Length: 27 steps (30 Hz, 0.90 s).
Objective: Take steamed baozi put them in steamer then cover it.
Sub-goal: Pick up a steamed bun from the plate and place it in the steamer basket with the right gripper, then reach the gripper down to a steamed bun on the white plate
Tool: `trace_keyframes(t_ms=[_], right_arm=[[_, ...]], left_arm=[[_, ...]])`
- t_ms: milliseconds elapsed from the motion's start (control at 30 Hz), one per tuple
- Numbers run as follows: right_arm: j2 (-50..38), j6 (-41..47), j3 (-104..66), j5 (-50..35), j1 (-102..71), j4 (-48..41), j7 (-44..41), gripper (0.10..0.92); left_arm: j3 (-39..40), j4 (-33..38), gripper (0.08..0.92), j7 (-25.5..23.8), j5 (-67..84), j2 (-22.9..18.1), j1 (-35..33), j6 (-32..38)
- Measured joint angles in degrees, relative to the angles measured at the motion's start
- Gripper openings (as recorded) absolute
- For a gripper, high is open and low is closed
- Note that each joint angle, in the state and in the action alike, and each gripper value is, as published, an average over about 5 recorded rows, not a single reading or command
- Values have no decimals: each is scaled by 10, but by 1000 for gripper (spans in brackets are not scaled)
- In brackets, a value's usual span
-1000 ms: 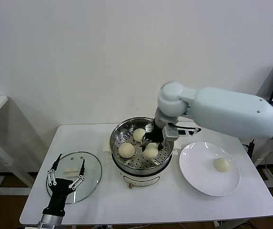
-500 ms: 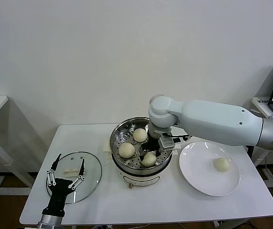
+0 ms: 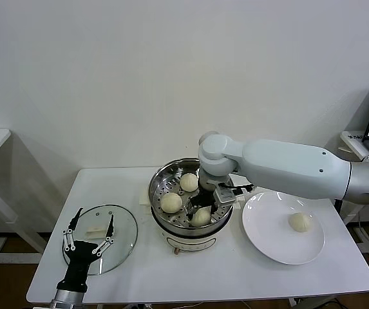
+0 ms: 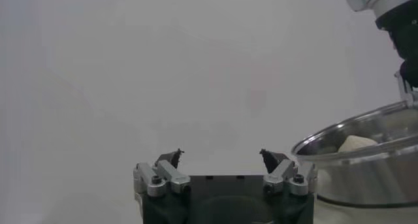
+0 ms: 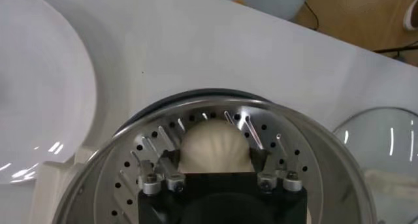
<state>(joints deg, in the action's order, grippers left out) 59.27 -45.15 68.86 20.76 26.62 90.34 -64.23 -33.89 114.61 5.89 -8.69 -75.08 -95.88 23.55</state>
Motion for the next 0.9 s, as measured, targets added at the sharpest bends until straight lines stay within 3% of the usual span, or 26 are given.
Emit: trace_keyframes(t_ms=[400, 900], right_arm=[[-42, 38, -47, -50, 19, -17, -11, 823], [-188, 320, -73, -229, 24, -162, -51, 823]], left_arm=[[1, -2, 823, 0, 0, 0, 2, 0], [11, -2, 823, -1, -1, 4, 7, -3]])
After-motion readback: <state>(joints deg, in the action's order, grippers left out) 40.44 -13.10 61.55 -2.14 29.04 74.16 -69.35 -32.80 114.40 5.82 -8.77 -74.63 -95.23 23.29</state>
